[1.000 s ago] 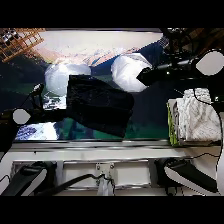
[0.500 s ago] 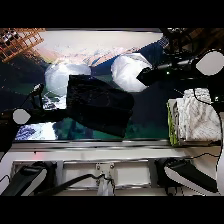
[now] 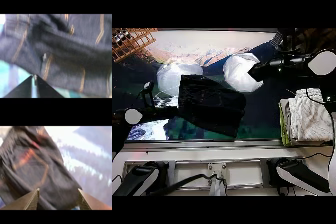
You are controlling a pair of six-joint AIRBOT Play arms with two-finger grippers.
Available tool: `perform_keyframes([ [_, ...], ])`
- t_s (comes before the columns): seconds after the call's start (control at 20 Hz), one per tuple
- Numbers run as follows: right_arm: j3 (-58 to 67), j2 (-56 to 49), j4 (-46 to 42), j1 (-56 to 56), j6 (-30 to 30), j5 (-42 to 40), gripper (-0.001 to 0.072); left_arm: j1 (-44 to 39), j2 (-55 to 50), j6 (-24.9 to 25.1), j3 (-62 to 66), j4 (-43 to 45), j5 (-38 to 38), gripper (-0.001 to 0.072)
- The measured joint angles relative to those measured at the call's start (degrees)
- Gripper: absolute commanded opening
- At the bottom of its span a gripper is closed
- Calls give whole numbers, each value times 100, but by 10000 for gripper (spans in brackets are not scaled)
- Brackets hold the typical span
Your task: Fold the clothes and pants, and hang the long-sleeved shirts on hangers.
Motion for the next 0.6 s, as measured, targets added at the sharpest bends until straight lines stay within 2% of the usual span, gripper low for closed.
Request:
perform_keyframes([
  [0.05, 2, -2, 96, 2, 0, -151, 541, 11, -2, 35, 28, 149, 247, 295],
  [0.1, -2, -11, 175, 9, 15, -289, 541, 42, -22, 63, 79, 315, 446, 350],
  [0.15, -28, -20, 238, 17, 72, -372, 542, 103, -70, 96, 160, 479, 581, 449],
  [0.25, -223, -37, 321, 24, 227, -413, 542, 293, -337, 120, 503, 691, 737, 453],
  [0.3, -400, -42, 348, 26, 304, -433, 542, 372, -549, 164, 756, 719, 734, 488],
  [0.35, -605, -44, 367, 28, 382, -463, 542, 435, -844, 262, 1110, 710, 684, 488],
  [0.55, -1655, -46, 485, 28, 629, -758, 541, 546, -2446, 1001, 2927, 136, 13, 496],
  [0.6, -1902, -46, 551, 28, 673, -833, 541, 564, -2896, 1165, 3377, -61, -184, 552],
])
